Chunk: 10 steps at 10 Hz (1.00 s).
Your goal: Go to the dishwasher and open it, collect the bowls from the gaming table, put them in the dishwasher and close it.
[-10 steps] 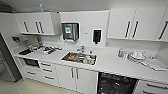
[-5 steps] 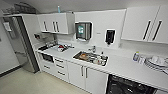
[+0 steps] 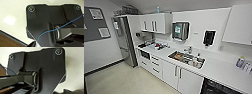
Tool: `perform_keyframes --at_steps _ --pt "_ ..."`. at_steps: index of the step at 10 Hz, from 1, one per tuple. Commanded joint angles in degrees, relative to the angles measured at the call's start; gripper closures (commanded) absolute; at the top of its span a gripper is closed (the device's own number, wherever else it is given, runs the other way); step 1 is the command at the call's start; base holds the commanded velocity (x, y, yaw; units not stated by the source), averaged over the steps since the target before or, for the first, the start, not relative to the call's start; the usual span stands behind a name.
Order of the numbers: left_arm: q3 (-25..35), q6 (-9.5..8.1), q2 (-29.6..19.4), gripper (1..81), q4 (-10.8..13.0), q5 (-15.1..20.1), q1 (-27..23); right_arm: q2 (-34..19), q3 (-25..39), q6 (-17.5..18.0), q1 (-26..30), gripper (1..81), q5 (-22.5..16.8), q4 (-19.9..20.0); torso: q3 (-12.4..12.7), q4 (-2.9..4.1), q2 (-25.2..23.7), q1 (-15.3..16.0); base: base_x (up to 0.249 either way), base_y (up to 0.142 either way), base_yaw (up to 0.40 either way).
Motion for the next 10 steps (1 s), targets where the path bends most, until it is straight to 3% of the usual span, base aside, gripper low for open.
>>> perform_keyframes --at_steps 1,5,10 --pt "-0.32 0.42 -0.02 1.0 0.66 2.95 -2.83 -0.66 -0.12 -0.22 2.77 1.0 -3.26 -0.57 0.00 0.00 0.00 0.00 0.000 0.000 0.372" --pt "-0.32 0.42 -0.20 1.0 0.66 2.95 -2.83 -1.36 0.58 -0.22 2.86 1.0 -3.09 -0.57 0.00 0.00 0.00 0.02 0.000 0.000 0.373" --pt "-0.06 0.33 -0.99 1.0 -0.31 2.77 -2.39 -9.71 14.64 0.40 2.86 1.0 -3.17 0.13 0.00 0.00 0.00 0.02 0.000 0.000 0.373"
